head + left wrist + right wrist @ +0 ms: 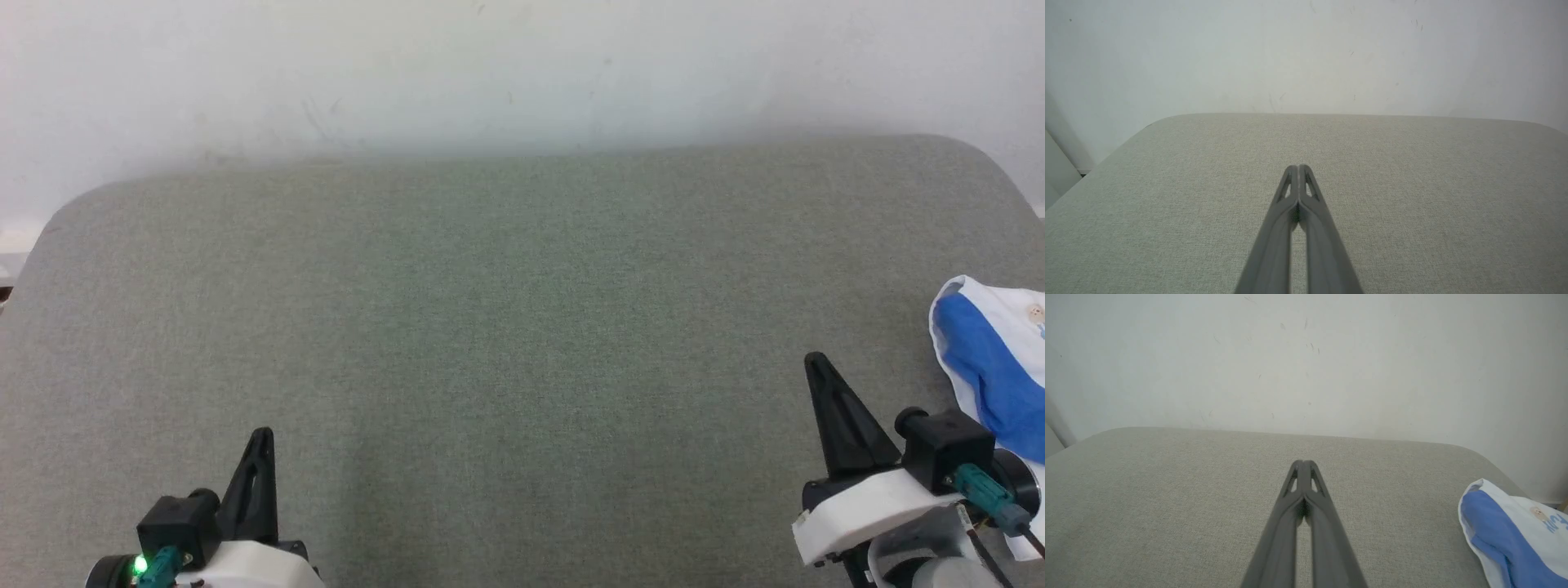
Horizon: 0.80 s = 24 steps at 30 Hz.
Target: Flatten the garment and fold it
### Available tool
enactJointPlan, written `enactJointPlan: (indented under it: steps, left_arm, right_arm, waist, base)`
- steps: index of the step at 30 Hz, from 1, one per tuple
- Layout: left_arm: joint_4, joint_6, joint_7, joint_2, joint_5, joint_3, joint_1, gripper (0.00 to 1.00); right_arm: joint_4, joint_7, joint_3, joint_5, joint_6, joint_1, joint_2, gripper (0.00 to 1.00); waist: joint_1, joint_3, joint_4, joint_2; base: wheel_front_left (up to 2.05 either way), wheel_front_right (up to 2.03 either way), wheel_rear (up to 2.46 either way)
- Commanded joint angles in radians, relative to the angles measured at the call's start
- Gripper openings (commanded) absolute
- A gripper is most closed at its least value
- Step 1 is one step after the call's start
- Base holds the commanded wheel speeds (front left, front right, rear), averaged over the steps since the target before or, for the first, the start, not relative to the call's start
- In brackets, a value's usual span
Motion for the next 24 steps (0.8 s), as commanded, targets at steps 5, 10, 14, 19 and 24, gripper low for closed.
enactJointPlan:
  steps: [5,10,14,19,24]
  left_arm:
    - [-0.013,0.011,0.016,-0.006,0.015,-0.01,-0.026,0.0]
    - [-0.018,0.015,0.026,-0.008,0.02,-0.016,-0.03,0.0]
    - [-0.022,0.018,0.035,-0.009,0.025,-0.02,-0.033,0.0]
    - [-0.026,0.021,0.043,-0.011,0.029,-0.025,-0.036,0.0]
    - [-0.031,0.026,0.053,-0.013,0.035,-0.031,-0.04,0.0]
  right_arm:
    - [0.003,0.008,0.0,-0.014,-0.001,-0.009,0.001,0.0]
    - [0.004,0.012,-0.001,-0.019,-0.001,-0.01,0.001,0.0]
    - [0.005,0.015,-0.002,-0.022,-0.001,-0.011,0.001,0.0]
    - [0.005,0.018,-0.002,-0.026,-0.001,-0.012,0.001,0.0]
    - [0.006,0.022,-0.003,-0.03,-0.001,-0.013,0.002,0.0]
  waist:
    - [0.0,0.0,0.003,0.0001]
    - [0.0,-0.001,0.005,0.0001]
    - [0.0,-0.001,0.006,0.0001]
    - [0.0,-0.001,0.008,0.0001]
    - [0.0,-0.001,0.01,0.0001]
  base:
    - [0.0,0.0,0.0]
    - [0.0,0.0,0.0]
    - [0.0,0.0,0.0]
    - [0.0,0.0,0.0]
    - [0.0,0.0,0.0]
